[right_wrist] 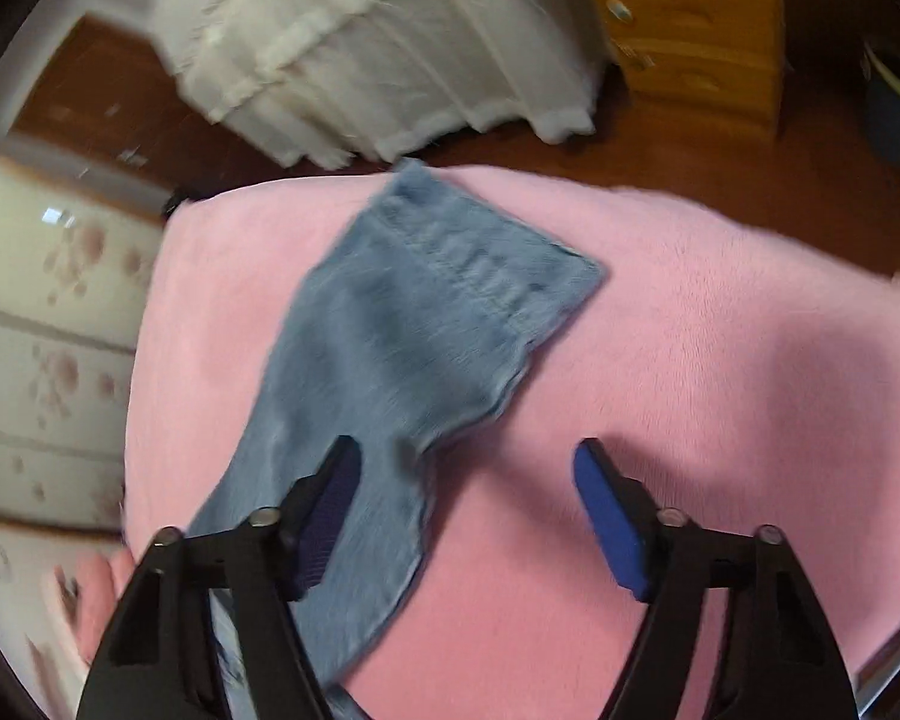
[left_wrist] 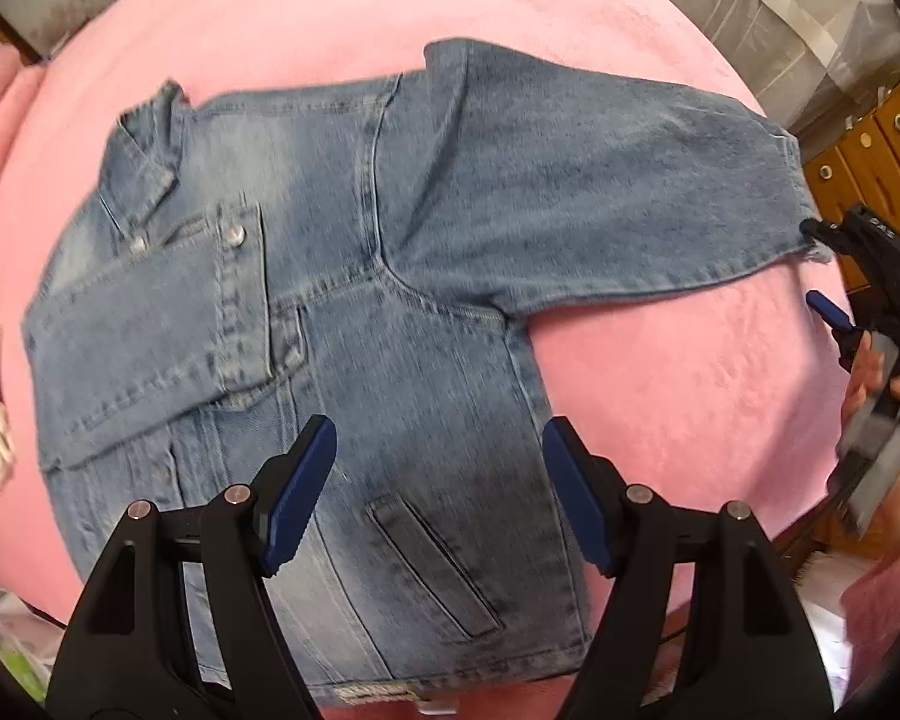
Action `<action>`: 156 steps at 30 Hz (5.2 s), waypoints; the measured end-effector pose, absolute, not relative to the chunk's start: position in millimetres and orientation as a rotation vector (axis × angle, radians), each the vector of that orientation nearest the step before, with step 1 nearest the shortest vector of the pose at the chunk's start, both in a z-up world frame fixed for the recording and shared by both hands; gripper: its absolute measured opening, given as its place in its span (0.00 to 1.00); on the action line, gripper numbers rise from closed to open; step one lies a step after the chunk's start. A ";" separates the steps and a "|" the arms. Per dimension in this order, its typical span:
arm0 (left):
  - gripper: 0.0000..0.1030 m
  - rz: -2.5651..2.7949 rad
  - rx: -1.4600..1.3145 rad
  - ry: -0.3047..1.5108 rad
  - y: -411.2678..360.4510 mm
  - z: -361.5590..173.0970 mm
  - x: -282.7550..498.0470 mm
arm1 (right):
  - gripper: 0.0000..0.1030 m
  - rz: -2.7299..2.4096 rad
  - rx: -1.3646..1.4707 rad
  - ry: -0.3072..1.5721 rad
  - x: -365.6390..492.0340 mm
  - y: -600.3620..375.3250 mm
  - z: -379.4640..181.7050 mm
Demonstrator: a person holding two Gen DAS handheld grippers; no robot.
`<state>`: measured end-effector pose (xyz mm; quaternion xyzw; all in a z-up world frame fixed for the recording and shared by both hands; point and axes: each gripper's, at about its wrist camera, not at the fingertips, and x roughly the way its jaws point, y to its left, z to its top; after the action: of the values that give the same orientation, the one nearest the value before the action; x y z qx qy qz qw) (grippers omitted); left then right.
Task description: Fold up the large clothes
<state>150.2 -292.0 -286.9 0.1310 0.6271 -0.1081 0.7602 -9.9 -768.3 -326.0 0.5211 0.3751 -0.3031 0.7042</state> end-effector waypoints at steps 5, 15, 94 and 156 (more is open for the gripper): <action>0.67 -0.207 0.310 1.361 -294.3 -290.7 156.6 | 0.61 -0.718 1.282 0.803 1.1 -808.3 -352.9; 0.67 -0.147 0.275 1.401 -272.7 -302.1 163.8 | 0.13 -0.794 1.255 0.752 20.8 -844.8 -356.7; 0.35 -0.049 -0.333 1.563 -25.6 -384.4 252.4 | 0.67 -0.336 0.465 1.108 108.7 -442.1 -305.5; 0.05 0.134 0.025 1.083 -81.3 -329.9 314.2 | 0.71 -0.074 0.207 1.256 174.6 -532.2 -305.7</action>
<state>314.2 -81.3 -329.9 0.0120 0.5149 0.0639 0.8548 174.6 -532.2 -305.7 0.0967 0.5865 -0.0345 0.8034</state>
